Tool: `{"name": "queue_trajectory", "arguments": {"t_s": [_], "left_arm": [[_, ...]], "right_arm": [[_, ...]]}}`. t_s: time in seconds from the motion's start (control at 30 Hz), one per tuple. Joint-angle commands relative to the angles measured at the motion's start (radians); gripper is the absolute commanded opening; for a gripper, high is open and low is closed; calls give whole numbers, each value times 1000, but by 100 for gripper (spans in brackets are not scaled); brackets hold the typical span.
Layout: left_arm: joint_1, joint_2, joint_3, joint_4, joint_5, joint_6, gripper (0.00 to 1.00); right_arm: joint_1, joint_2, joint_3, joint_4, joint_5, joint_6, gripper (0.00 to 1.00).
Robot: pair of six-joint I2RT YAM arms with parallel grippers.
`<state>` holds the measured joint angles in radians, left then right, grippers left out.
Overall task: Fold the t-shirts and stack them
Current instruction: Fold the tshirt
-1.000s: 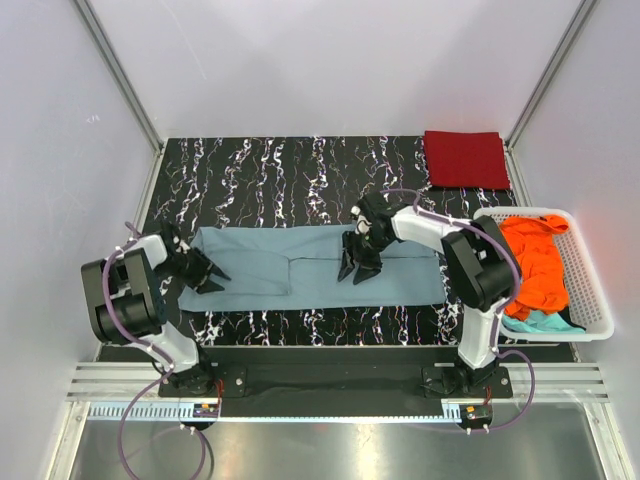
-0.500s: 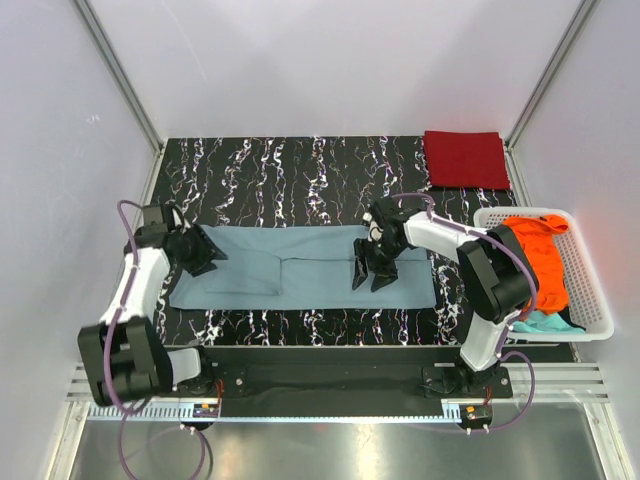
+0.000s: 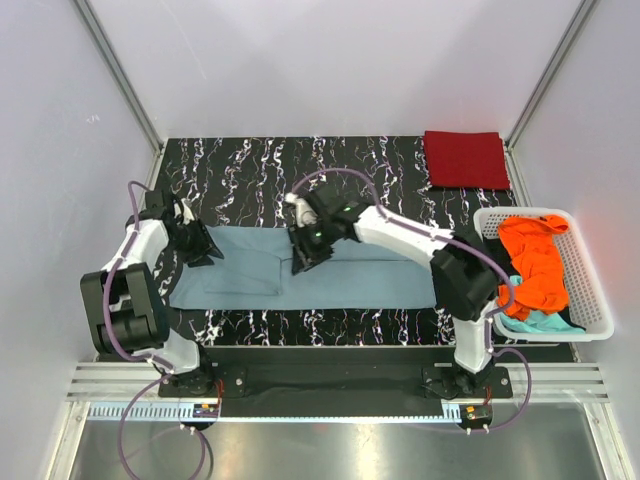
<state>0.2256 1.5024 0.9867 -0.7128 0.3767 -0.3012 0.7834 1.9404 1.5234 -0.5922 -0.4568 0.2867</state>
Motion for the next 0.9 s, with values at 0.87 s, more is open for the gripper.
{"name": "queue_trajectory", "arguments": {"t_s": [0.87], "left_arm": [[-58,168,69,58,-67,60,38]], "right_arm": [[145,275,248,19,-74,-47,49]]}}
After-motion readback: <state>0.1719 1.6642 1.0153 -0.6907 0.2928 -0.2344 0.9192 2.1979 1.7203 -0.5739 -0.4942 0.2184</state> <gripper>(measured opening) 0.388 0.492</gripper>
